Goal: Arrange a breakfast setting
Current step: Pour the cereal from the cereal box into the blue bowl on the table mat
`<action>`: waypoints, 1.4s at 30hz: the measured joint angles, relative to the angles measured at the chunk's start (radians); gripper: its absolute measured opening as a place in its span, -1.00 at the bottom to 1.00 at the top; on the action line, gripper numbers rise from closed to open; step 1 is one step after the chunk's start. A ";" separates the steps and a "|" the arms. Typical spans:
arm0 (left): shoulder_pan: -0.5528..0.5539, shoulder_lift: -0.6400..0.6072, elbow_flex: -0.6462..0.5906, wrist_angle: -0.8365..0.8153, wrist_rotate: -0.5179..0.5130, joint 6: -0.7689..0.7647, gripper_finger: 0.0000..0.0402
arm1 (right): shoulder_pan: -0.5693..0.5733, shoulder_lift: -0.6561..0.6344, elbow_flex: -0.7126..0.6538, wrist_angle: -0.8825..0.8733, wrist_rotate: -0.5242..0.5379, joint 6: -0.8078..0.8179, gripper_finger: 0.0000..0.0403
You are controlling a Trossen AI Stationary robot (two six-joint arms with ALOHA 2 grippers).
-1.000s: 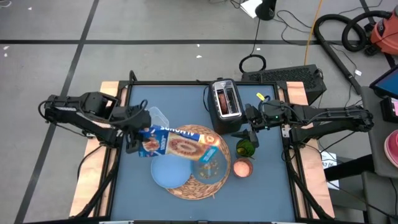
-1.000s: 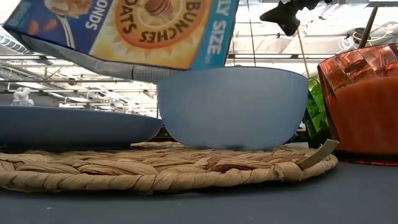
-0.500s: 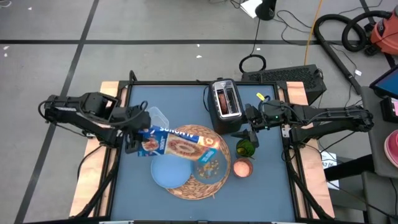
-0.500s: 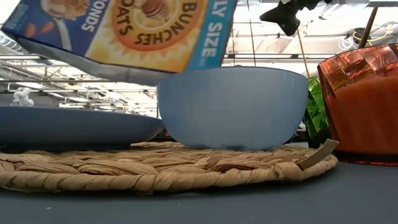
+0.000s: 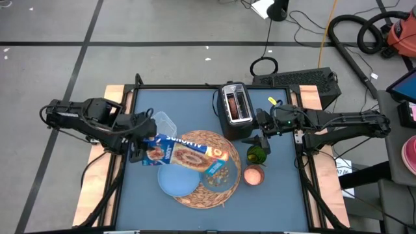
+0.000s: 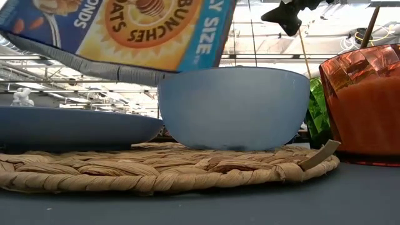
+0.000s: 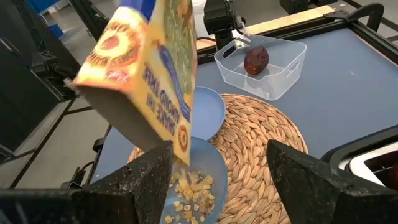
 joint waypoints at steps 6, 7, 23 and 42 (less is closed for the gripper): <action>-0.010 0.000 0.000 -0.002 -0.001 0.010 -0.03 | 0.000 0.000 0.000 0.000 0.000 0.000 0.26; -0.007 0.000 0.000 0.002 0.000 -0.007 -0.03 | 0.000 0.000 0.000 0.000 0.000 0.000 0.26; -0.011 0.012 0.000 0.014 0.003 -0.016 -0.03 | 0.000 0.000 0.000 0.000 0.000 0.000 0.26; -0.010 0.008 0.000 0.033 -0.001 0.038 -0.03 | 0.000 0.000 0.000 0.000 0.000 0.000 0.26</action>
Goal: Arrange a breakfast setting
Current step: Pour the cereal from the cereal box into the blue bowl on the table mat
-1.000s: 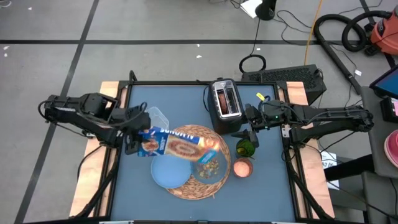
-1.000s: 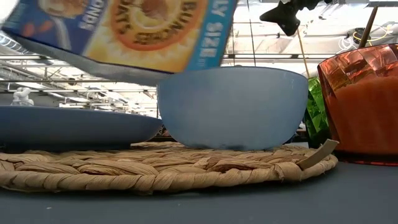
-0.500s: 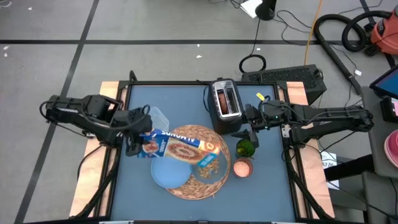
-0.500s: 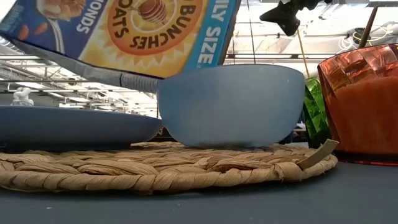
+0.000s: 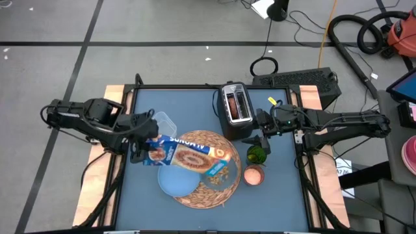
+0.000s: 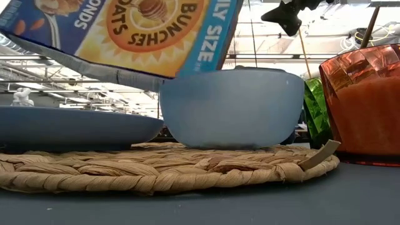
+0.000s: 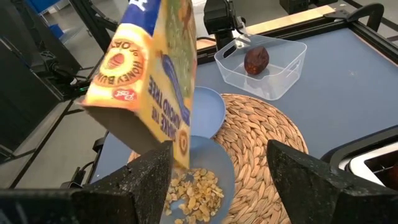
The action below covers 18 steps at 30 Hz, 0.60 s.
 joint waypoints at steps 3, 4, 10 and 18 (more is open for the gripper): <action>0.004 0.001 0.000 0.033 0.004 -0.023 -0.03 | 0.000 0.000 0.000 0.000 0.000 0.000 0.26; 0.002 0.001 0.000 0.039 0.016 -0.007 -0.03 | 0.000 0.000 0.000 0.000 0.000 0.000 0.26; 0.000 -0.015 0.000 0.035 -0.020 0.015 -0.03 | 0.000 0.000 0.000 0.000 0.000 0.000 0.26; -0.001 -0.042 0.000 0.036 -0.037 0.003 -0.03 | 0.000 0.000 0.000 0.000 0.000 0.000 0.26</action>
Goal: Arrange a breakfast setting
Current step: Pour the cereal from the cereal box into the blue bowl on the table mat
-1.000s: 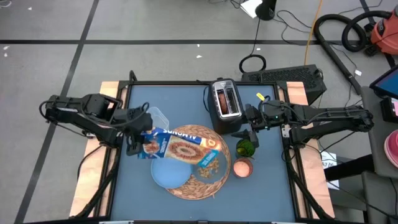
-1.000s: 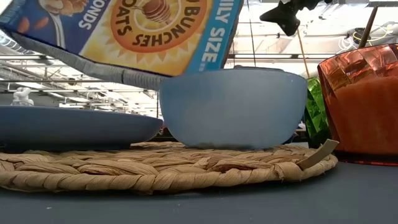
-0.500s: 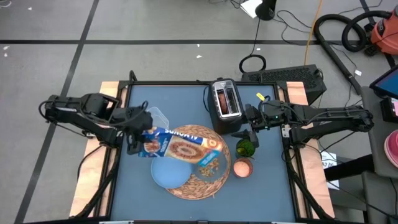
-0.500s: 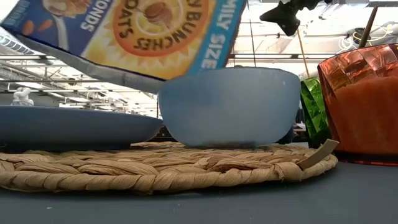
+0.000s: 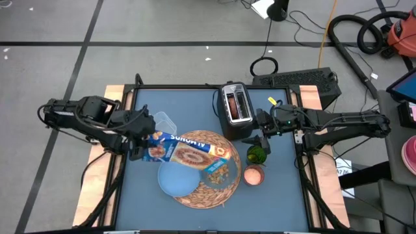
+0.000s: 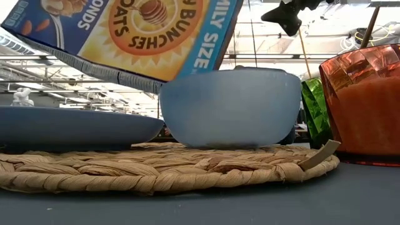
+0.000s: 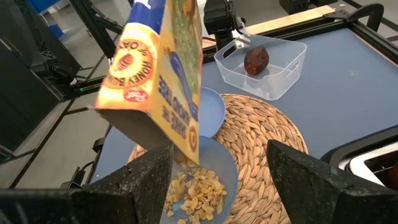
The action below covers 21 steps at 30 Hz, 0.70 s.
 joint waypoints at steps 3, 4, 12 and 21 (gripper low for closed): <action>0.000 0.000 0.000 0.003 0.000 0.001 -0.07 | 0.000 0.000 0.000 0.000 0.000 0.000 0.26; 0.000 0.000 0.000 0.003 -0.001 0.001 -0.10 | 0.000 0.000 0.000 0.000 0.000 0.000 0.26; 0.000 0.000 0.000 0.003 -0.001 0.001 -0.33 | 0.000 0.000 0.000 0.000 0.000 0.000 0.26; 0.000 -0.003 0.000 0.034 -0.002 0.004 -0.35 | 0.000 0.000 0.000 0.000 0.000 0.000 0.26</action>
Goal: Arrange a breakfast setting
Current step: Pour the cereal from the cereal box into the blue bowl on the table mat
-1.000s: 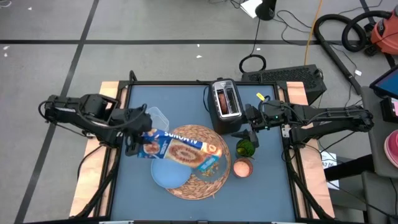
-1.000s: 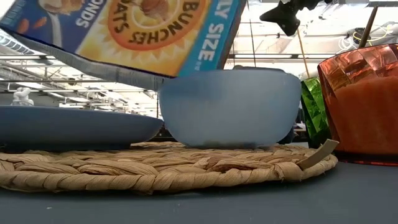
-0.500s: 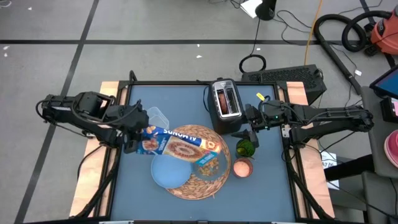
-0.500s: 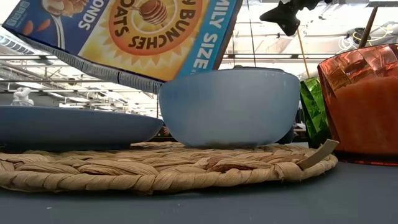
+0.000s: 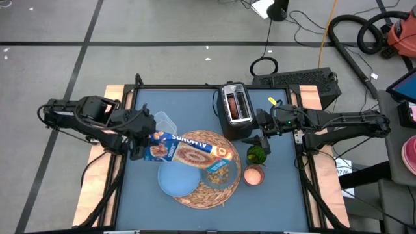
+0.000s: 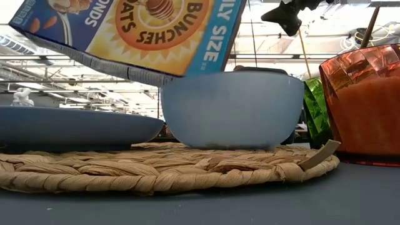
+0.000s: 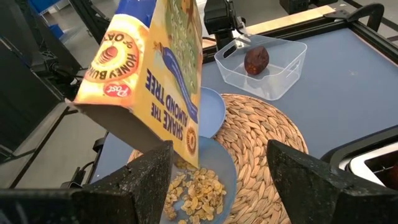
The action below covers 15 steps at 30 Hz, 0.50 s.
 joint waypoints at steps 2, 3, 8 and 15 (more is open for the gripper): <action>0.000 -0.002 0.000 0.003 0.000 0.000 -0.35 | 0.000 0.000 0.000 0.000 0.000 0.000 0.26; 0.000 -0.005 0.000 0.010 0.000 0.000 -0.36 | 0.000 0.000 0.000 0.000 0.000 0.000 0.26; 0.000 -0.022 0.000 0.011 0.000 0.000 -0.37 | 0.000 0.000 0.000 0.000 0.000 0.000 0.26; -0.001 -0.067 0.000 0.035 -0.035 -0.059 -0.37 | 0.000 0.000 0.000 0.000 0.000 0.000 0.26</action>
